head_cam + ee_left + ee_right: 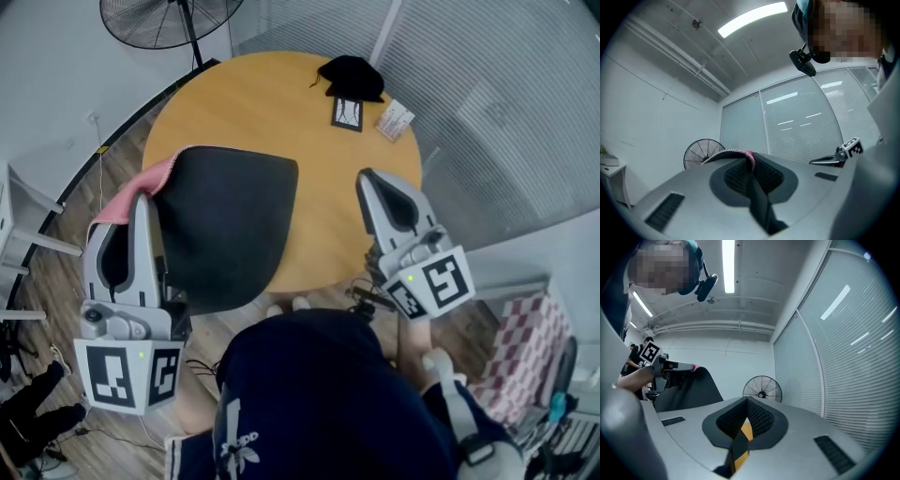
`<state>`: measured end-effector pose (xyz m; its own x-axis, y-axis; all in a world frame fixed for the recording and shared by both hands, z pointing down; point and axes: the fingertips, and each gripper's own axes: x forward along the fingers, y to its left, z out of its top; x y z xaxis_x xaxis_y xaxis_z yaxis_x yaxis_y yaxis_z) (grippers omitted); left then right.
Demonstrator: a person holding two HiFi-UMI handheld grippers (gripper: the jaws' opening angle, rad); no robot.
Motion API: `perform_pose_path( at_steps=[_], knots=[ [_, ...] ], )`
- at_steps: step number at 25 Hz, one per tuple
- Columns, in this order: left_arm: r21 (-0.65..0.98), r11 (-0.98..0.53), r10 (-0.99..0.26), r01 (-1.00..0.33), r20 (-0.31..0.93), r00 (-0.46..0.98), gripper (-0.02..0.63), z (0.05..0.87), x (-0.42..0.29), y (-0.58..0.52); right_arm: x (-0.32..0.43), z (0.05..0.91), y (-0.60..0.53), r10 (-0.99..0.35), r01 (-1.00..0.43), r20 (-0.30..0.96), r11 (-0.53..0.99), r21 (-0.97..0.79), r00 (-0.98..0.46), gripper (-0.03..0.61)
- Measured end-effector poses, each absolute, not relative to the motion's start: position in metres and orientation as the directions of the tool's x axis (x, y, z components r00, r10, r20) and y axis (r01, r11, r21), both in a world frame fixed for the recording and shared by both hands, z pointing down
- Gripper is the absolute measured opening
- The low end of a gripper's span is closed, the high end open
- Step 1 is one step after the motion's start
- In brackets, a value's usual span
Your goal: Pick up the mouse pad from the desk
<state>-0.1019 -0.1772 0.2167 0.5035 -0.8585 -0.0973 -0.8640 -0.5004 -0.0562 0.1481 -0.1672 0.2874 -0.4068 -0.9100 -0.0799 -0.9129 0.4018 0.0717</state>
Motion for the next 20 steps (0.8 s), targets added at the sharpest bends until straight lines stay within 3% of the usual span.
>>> perform_pose_path(
  at_steps=[20],
  knots=[
    [-0.044,-0.5,-0.859,-0.865,-0.1,0.502,0.018,0.2155,-0.1013,-0.1798,0.1522,0.2885,-0.1695,-0.919,-0.918,-0.058,0.385,0.095,-0.391,0.002]
  ],
)
